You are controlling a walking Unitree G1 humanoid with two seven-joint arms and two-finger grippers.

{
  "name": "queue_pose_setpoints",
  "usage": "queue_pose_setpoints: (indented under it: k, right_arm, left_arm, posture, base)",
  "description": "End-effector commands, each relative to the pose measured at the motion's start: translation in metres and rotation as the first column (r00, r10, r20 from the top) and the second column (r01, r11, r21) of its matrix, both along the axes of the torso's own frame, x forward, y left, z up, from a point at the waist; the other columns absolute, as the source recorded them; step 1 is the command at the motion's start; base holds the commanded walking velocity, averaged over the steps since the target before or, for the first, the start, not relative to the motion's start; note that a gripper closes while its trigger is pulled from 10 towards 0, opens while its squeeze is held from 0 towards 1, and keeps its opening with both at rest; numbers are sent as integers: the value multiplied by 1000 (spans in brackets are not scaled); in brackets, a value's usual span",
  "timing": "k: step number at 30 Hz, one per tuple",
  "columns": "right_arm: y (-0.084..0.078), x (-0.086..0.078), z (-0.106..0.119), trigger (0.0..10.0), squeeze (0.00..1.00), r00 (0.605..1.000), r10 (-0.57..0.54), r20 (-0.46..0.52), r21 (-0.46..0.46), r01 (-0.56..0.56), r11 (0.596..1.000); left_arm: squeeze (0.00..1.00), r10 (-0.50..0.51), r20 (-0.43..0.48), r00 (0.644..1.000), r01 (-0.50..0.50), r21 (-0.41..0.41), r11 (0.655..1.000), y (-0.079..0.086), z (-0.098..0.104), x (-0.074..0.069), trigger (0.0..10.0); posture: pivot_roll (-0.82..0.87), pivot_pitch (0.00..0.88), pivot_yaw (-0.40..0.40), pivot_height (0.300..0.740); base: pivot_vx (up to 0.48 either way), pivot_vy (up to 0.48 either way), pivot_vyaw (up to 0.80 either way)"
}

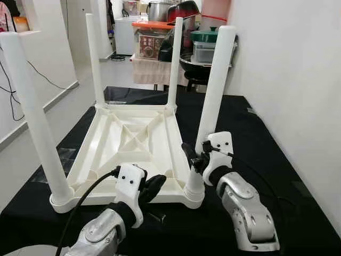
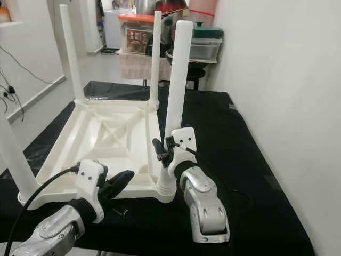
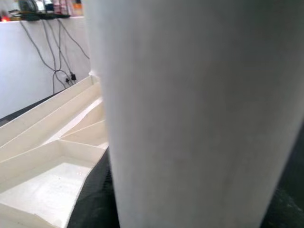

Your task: Building children table

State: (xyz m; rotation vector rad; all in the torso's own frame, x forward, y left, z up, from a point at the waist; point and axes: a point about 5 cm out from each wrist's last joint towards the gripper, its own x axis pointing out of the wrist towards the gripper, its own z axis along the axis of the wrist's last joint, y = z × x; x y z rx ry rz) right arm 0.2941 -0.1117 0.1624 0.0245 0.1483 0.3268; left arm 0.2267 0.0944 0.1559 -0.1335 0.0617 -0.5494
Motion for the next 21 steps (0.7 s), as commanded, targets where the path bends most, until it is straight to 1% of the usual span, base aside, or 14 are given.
queue_pose_setpoints:
  k: [1, 3, 4, 7, 8, 9, 10, 12, 13, 15, 17, 18, 19, 21]
  right_arm:
    - [-3, -6, -27, 10000, 1000, 986, 23, -164, -18, -26, 999]
    - [-4, -5, -23, 10000, 1000, 986, 60, -154, 1, -61, 998]
    - [-5, 0, -14, 10000, 1000, 983, 144, -117, 12, -144, 990]
    - [-6, 3, -9, 10000, 1000, 976, 194, -94, 15, -194, 981]
    - [-10, 7, 6, 10000, 82, 933, 359, -26, -45, -360, 932]
    - [-18, 15, 21, 10000, 0, 879, 477, 15, -133, -471, 872]
    - [-18, 15, 21, 10000, 0, 879, 477, 15, -133, -471, 872]
    - [-30, 28, 36, 10000, 0, 816, 577, 29, -232, -556, 798]
    - [-34, 36, 41, 10000, 0, 803, 595, 37, -232, -572, 787]
    - [-36, 40, 44, 10000, 0, 795, 606, 42, -225, -583, 780]
    - [-40, 46, 48, 10000, 0, 747, 665, 21, -219, -645, 732]
    - [-40, 46, 48, 10000, 0, 747, 665, 21, -219, -645, 732]
    - [-44, 48, 49, 10000, 0, 706, 708, -8, -225, -691, 687]
    - [-45, 48, 50, 10000, 0, 696, 718, -14, -229, -702, 675]
  left_arm:
    - [0, 5, -12, 1000, -5, 21, 1000, 2, -2, 3, 10000]
    - [0, 27, -17, 999, -26, 32, 999, 6, -4, 5, 10000]
    - [0, 57, -22, 998, -56, 41, 998, 12, -6, 7, 10000]
    - [0, 77, -25, 997, -76, 47, 996, 16, -7, 8, 10000]
    - [0, 109, -28, 994, -107, 61, 992, 25, -10, 7, 10000]
    - [0, 132, -19, 991, -130, 62, 990, 31, -9, 6, 10000]
    - [0, 132, -19, 991, -130, 62, 990, 31, -9, 6, 10000]
    - [0, 153, 2, 988, -153, 67, 986, 37, -5, 6, 10000]
    - [0, 156, 19, 988, -157, 69, 985, 37, -1, 6, 10000]
    - [0, 158, 29, 987, -160, 71, 985, 37, 2, 5, 10000]
    - [0, 156, 49, 987, -158, 49, 986, 35, 6, 2, 10000]
    - [0, 156, 49, 987, -158, 49, 986, 35, 6, 2, 10000]
    - [0, 122, 63, 991, -123, 11, 992, 30, 10, -3, 10000]
    - [0, 102, 70, 992, -102, -2, 995, 27, 12, -4, 10000]
  posture:
    - [-13, 0, -54, 740]
    - [-8, 0, -62, 740]
    - [-5, 0, -67, 740]
    - [-5, 0, -67, 740]
    - [-10, 0, -68, 740]
    - [5, 0, -74, 740]
    - [5, 0, -74, 740]
    - [31, 0, -96, 740]
    - [40, 0, -99, 740]
    - [43, 0, -99, 740]
    - [37, 0, -76, 740]
    - [37, 0, -76, 740]
    - [26, 0, -61, 740]
    - [26, 0, -61, 740]
  base:
    - [0, 0, 0]
    - [0, 0, 0]
    - [0, 0, 0]
    - [0, 0, 0]
    - [0, 0, 0]
    - [0, 0, 0]
    - [0, 0, 0]
    - [0, 0, 0]
    - [0, 0, 0]
    - [0, 0, 0]
    - [0, 0, 0]
    - [0, 0, 0]
    - [0, 0, 0]
    - [0, 0, 0]
